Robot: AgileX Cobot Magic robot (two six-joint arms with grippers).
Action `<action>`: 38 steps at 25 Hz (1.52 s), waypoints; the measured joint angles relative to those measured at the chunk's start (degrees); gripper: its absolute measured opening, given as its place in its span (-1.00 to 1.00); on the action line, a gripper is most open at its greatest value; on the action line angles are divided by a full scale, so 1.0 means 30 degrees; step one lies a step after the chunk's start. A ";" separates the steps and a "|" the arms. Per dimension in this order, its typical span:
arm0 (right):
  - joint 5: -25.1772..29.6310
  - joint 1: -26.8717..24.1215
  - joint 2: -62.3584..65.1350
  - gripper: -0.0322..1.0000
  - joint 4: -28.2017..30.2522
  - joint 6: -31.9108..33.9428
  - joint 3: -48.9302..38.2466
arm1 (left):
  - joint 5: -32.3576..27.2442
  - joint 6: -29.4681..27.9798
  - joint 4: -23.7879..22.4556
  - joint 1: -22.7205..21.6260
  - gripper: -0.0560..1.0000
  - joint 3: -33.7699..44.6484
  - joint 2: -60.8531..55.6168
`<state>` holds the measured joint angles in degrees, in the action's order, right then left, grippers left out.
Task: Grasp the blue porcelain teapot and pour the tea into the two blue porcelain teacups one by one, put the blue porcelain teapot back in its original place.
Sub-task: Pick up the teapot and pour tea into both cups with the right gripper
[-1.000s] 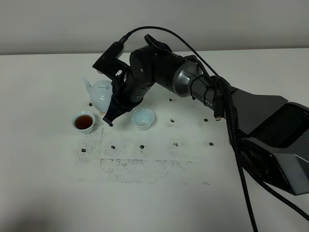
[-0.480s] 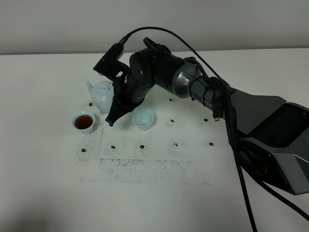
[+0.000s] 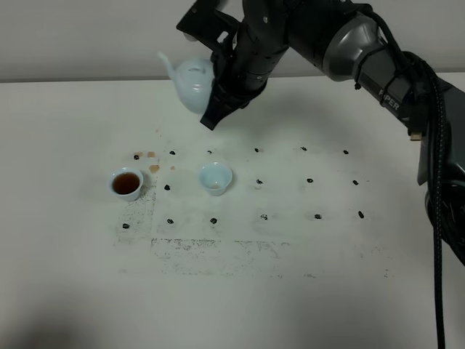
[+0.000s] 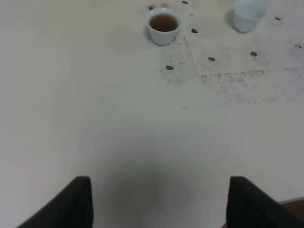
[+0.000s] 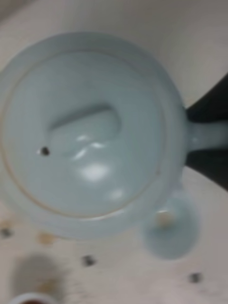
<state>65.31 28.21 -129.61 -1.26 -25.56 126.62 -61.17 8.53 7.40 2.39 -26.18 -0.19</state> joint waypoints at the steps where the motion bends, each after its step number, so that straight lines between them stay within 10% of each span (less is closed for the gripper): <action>1: 0.0471 -0.0155 -0.0021 -0.79 0.0144 -0.0085 -0.0022 | 0.0000 0.0000 0.0000 0.0000 0.26 0.0000 0.0000; 31: 0.1861 -0.0735 0.1229 -0.79 0.1444 -0.0462 -0.0156 | 0.0000 0.0000 0.0000 0.0000 0.26 0.0000 0.0000; 38: -0.2308 -0.0735 0.4263 -0.79 0.1705 -0.0354 -0.6374 | 0.0000 0.0000 0.0000 0.0000 0.26 0.0000 0.0000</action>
<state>58.38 26.01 -116.82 3.86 -26.63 107.50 -61.17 8.53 7.40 2.39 -26.18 -0.19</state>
